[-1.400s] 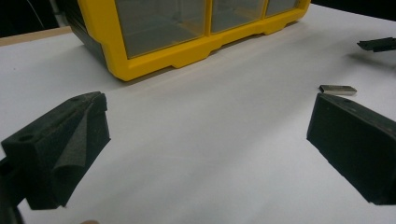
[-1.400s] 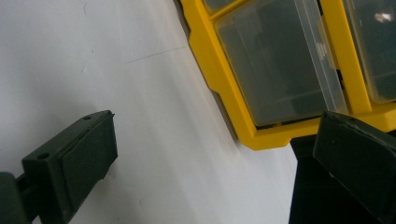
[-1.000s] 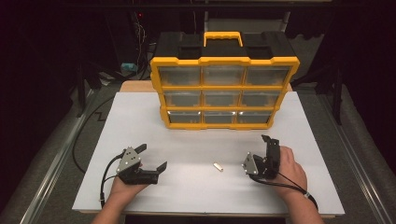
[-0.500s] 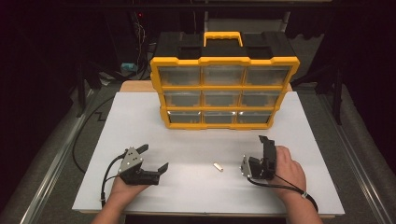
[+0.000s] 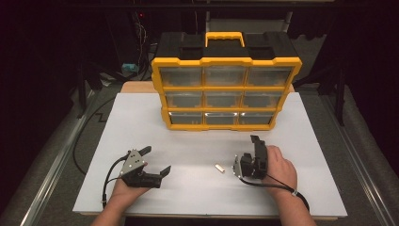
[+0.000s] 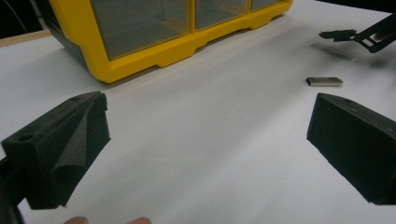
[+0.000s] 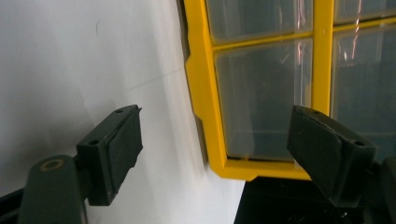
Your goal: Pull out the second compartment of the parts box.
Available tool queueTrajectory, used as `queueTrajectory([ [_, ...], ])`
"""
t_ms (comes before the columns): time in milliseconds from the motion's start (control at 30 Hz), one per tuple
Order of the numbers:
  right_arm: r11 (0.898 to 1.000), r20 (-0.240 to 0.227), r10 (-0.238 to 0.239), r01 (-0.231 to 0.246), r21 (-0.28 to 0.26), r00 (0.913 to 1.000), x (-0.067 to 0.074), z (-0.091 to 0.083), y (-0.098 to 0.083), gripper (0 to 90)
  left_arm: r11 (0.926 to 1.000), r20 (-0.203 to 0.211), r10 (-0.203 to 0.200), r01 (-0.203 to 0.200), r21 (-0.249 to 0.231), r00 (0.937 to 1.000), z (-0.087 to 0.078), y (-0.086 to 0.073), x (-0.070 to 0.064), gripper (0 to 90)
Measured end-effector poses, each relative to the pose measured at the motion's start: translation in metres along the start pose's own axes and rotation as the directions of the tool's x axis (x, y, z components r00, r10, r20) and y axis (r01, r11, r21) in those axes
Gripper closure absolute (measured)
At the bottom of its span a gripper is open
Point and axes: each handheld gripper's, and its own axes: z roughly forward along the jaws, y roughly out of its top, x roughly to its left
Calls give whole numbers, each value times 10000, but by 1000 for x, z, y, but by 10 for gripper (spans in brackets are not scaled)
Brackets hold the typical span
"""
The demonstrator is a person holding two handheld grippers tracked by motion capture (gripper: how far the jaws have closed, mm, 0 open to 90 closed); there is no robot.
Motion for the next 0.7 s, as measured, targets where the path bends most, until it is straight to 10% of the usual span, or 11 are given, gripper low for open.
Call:
queueTrajectory([
  [700,9979,1146,143,-69,-646,9933,-43,6,47,372,9995,98,244,-242,-207,9997,-1,3,-3,1],
])
